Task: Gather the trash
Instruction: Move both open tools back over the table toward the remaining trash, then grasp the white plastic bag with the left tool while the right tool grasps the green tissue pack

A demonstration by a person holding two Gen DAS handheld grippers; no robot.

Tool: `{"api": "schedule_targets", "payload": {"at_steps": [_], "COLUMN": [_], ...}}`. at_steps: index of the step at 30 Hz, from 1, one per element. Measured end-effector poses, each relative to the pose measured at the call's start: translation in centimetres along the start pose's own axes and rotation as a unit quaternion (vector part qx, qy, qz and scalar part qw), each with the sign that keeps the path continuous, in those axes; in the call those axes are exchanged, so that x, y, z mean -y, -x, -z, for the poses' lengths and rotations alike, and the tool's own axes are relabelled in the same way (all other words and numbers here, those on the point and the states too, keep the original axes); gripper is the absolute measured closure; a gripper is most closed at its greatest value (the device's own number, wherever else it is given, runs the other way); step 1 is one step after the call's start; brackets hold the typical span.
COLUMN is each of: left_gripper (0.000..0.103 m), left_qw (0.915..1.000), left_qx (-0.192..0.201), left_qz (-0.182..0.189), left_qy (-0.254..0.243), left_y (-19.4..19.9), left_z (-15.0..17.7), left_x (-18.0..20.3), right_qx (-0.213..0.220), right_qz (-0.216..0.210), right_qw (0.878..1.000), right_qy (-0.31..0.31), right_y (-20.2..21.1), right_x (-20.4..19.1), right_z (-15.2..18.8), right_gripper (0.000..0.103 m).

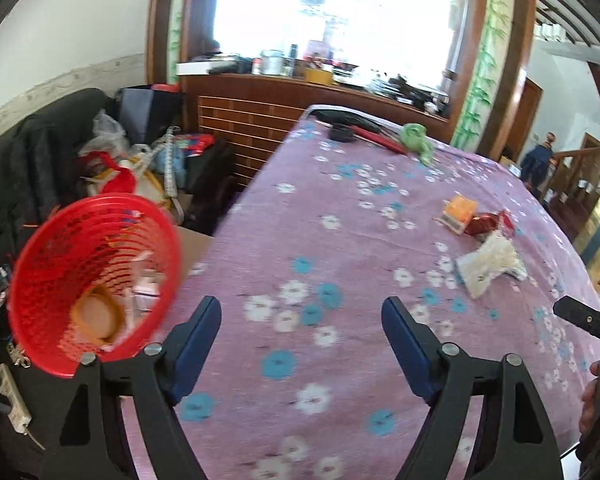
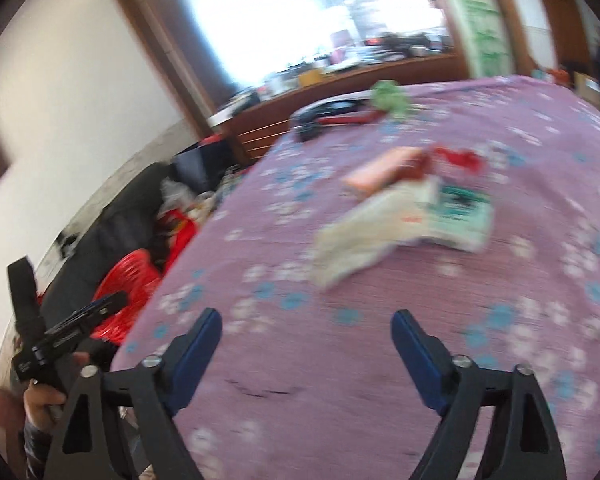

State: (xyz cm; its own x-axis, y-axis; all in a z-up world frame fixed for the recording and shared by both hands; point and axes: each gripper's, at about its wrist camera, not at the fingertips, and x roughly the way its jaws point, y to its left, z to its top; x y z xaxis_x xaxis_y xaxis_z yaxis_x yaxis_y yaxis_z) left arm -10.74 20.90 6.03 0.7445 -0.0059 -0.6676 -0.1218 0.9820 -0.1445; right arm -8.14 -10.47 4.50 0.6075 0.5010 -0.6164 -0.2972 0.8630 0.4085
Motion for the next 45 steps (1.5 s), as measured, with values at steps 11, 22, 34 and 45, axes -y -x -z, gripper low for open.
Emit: {"api": "schedule_targets", "payload": {"at_steps": [11, 22, 34, 45], "left_gripper": [0.016, 0.017, 0.06, 0.06], "left_qw": [0.9877, 0.9612, 0.9579, 0.9818], "left_qx": [-0.03, -0.048, -0.101, -0.122], "left_qz": [0.077, 0.106, 0.143, 0.09], "left_qy": [-0.133, -0.25, -0.228, -0.113], "left_y": [-4.3, -10.4, -14.3, -11.2], "left_z": [-2.1, -3.4, -2.3, -1.4], "left_x": [11.4, 19.9, 21.4, 12.4], "right_qx": [0.037, 0.042, 0.035, -0.041], "right_qz": [0.069, 0.089, 0.108, 0.143], "right_qw": [0.995, 0.989, 0.985, 0.986], "right_qy": [-0.064, -0.109, -0.127, -0.072], "right_y": [2.7, 2.8, -0.2, -8.6], "right_x": [7.0, 10.5, 11.7, 9.7], "right_z": [-1.7, -2.5, -5.5, -7.9], "right_gripper": [0.005, 0.005, 0.005, 0.023]}}
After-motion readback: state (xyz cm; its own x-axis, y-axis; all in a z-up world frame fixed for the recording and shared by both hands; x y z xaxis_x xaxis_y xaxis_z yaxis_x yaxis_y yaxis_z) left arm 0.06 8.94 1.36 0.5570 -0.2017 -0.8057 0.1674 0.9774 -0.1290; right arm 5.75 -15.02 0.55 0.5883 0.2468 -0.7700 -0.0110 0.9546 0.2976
